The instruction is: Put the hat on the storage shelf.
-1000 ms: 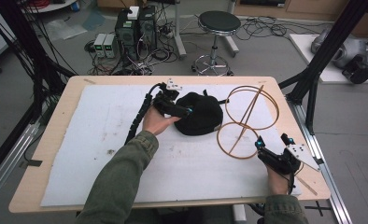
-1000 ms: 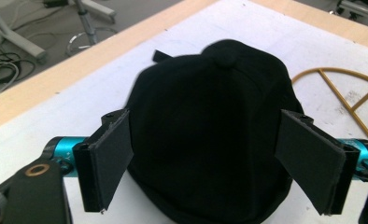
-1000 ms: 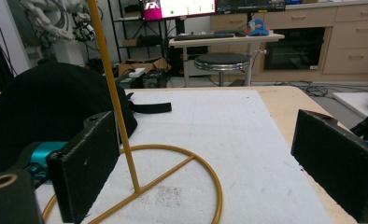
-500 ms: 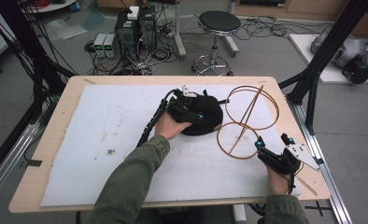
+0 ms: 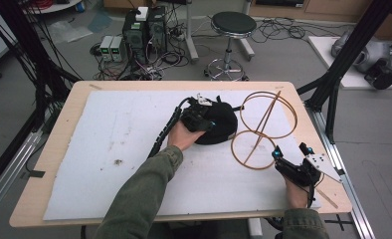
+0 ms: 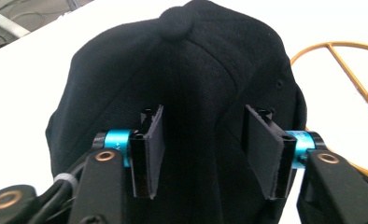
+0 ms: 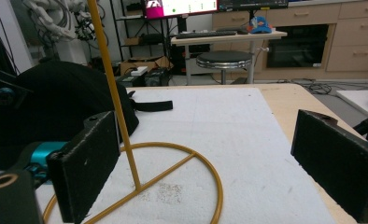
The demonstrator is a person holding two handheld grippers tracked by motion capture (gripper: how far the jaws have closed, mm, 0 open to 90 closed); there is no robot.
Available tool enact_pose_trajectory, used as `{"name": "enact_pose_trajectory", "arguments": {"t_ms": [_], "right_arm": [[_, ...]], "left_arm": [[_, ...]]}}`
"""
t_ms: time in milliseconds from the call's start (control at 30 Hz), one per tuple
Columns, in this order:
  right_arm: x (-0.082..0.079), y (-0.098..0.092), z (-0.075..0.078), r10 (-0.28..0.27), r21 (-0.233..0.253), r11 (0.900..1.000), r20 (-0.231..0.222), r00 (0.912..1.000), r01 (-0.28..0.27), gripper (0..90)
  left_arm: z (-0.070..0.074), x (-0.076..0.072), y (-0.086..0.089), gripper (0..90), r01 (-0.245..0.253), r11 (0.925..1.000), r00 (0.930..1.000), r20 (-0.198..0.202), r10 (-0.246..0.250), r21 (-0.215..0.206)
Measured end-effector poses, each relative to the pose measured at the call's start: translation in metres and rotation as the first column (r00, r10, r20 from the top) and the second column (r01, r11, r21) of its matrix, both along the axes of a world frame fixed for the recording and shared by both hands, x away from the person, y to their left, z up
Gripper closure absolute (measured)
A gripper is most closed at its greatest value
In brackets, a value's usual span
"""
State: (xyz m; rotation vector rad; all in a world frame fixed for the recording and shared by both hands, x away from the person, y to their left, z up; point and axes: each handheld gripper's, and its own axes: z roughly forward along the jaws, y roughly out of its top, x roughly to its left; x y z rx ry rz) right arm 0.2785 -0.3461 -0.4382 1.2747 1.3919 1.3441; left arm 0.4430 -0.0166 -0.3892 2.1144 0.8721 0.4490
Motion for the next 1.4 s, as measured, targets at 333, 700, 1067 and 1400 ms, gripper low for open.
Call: {"name": "enact_pose_trajectory", "arguments": {"t_ms": [333,700,1067,1400], "right_arm": [[0.000,0.000,0.000,0.003,-0.005,1.000,0.006,1.0000,-0.003,7.3],[0.000,0.001,0.000,0.010,-0.008,1.000,0.003,0.9999,-0.010,7.3],[0.000,0.001,0.000,0.019,-0.009,1.000,0.006,0.9998,-0.019,7.3],[0.000,0.001,0.000,0.019,-0.008,1.000,0.004,0.9998,-0.019,7.3]], "left_arm": [[0.001,-0.001,0.003,86.9,0.029,0.9993,0.9995,0.011,-0.029,0.025],[0.002,-0.001,0.007,87.7,0.043,0.9990,0.9990,-0.009,-0.043,-0.015],[0.012,-0.007,0.013,87.7,0.057,0.9960,0.9983,-0.004,-0.057,-0.068],[0.031,-0.014,0.031,87.7,0.037,0.9920,0.9981,0.053,-0.031,-0.121]]}}
